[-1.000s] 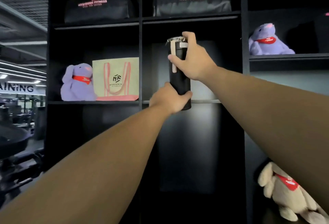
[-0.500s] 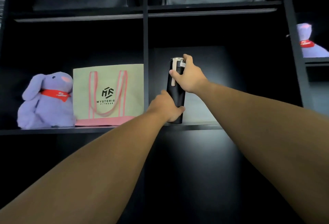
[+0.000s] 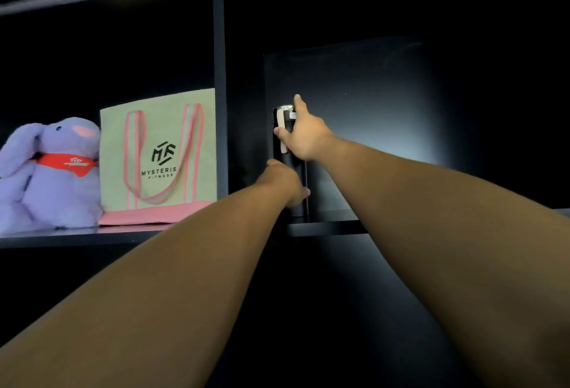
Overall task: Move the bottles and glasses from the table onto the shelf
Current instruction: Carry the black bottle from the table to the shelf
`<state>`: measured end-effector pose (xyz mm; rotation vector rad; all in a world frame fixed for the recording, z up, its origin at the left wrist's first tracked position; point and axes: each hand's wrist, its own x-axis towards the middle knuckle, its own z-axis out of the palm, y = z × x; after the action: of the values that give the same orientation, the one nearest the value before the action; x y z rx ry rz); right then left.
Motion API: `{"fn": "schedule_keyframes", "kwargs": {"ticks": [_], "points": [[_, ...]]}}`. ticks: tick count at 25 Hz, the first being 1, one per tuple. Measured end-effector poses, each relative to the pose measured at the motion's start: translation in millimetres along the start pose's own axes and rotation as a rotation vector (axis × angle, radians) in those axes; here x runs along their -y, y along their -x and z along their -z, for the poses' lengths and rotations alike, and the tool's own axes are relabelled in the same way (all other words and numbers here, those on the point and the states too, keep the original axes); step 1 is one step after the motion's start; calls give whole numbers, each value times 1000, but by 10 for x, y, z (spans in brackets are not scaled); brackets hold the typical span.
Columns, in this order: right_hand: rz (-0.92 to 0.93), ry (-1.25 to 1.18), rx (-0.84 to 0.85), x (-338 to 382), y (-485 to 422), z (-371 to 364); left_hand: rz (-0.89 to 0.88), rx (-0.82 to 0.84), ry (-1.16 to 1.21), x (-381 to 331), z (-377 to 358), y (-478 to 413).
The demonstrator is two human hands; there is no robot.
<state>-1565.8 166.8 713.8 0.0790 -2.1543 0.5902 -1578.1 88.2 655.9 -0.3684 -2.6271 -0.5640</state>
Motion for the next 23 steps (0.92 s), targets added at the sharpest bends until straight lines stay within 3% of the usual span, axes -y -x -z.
{"fn": "schedule_keyframes", "kwargs": {"ticks": [7, 11, 19, 23], "points": [[-31, -40, 67, -189, -356, -355, 121, 79, -199, 60, -181, -340], [-88, -67, 61, -218, -237, -389, 36, -10, -185, 150, -118, -81], [-71, 47, -149, 282, 1181, 684, -323, -193, 318, 384, 209, 1180], [-175, 96, -268, 502, 2343, 1404, -405, -97, 658, 448, 281, 2054]]}}
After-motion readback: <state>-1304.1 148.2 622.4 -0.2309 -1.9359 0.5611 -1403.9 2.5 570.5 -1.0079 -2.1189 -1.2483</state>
